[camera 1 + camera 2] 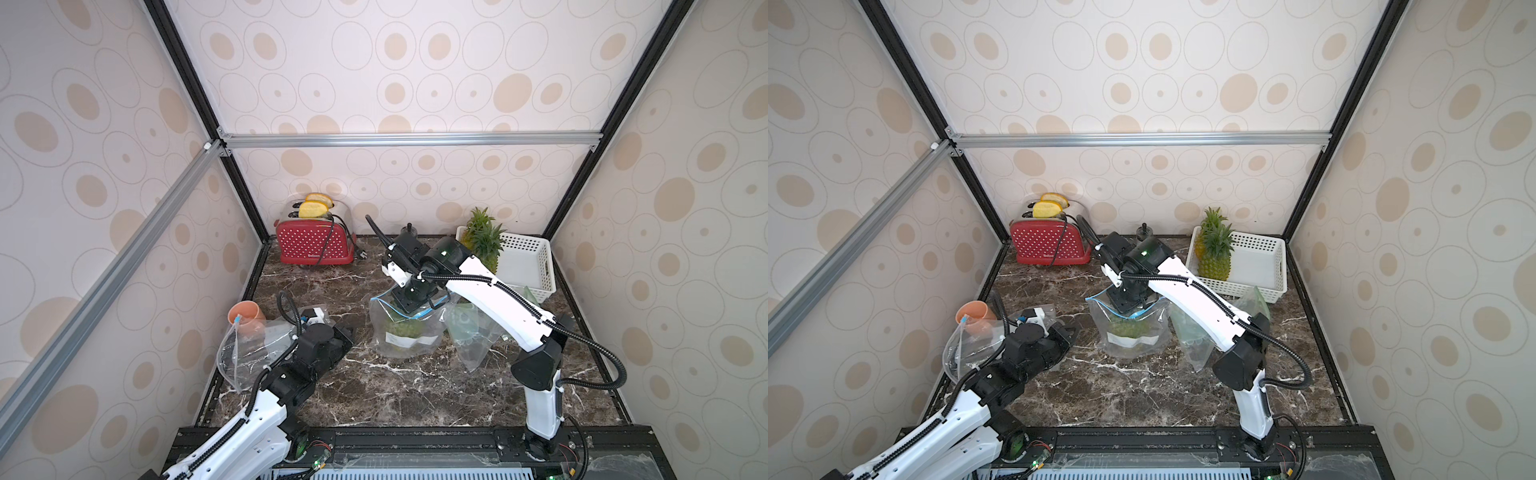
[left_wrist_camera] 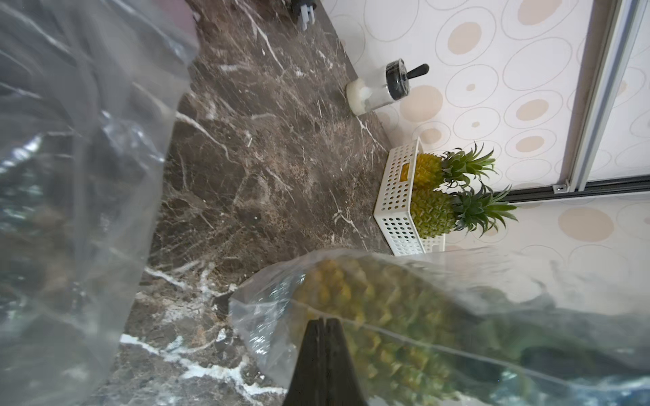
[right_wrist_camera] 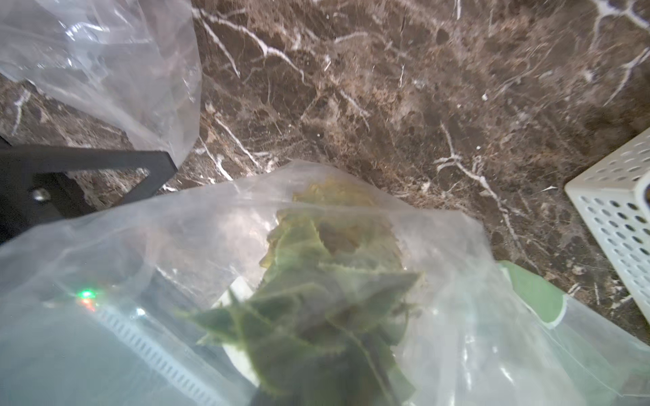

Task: Open the zip-top bag and take out the pineapple
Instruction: Pick up the pineapple from the zipper food storage bag.

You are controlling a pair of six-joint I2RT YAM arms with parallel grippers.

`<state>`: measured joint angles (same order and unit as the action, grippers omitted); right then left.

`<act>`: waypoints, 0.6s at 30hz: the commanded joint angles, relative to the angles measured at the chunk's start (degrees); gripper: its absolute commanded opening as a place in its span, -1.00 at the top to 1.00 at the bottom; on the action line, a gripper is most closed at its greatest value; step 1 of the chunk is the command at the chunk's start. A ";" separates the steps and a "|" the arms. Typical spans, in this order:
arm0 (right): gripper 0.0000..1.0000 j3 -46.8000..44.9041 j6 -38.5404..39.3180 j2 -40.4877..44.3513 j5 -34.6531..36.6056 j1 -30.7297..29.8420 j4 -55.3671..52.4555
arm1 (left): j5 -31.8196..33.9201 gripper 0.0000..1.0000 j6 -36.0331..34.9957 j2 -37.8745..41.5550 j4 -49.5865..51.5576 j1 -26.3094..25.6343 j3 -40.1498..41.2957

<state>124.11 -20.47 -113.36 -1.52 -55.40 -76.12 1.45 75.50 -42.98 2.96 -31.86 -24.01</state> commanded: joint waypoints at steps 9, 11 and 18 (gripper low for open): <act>1.00 -9.21 1.40 6.02 -4.28 2.45 11.05 | -5.36 1.00 9.49 -23.23 -27.32 0.33 2.65; 1.00 -9.94 1.40 6.24 -4.30 2.66 11.50 | -6.10 1.00 8.56 -25.05 -27.40 0.37 1.61; 1.00 -11.96 1.21 6.66 -5.34 3.18 13.04 | -7.76 1.00 7.57 -32.17 -32.19 0.14 0.50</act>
<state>112.49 -19.44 -109.69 -5.26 -52.31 -65.52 -4.99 82.74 -72.53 -23.42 -31.86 -21.91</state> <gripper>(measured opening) 0.183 0.049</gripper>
